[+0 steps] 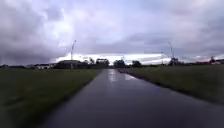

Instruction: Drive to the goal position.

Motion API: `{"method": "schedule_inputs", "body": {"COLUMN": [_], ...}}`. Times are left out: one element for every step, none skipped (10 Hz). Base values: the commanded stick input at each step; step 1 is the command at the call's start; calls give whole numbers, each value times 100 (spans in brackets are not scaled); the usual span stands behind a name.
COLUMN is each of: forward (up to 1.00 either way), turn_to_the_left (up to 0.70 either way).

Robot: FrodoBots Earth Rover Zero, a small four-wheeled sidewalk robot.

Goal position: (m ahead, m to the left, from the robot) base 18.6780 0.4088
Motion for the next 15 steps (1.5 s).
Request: {"method": "schedule_inputs", "body": {"forward": [70, 70, 70, 70, 70, 70, 70, 70, 70, 70, 70, 70, 70, 70, 70], "turn_to_the_left": [0, 0, 0, 0, 0, 0, 0, 0, 0, 0, 0, 0, 0, 0, 0]}}
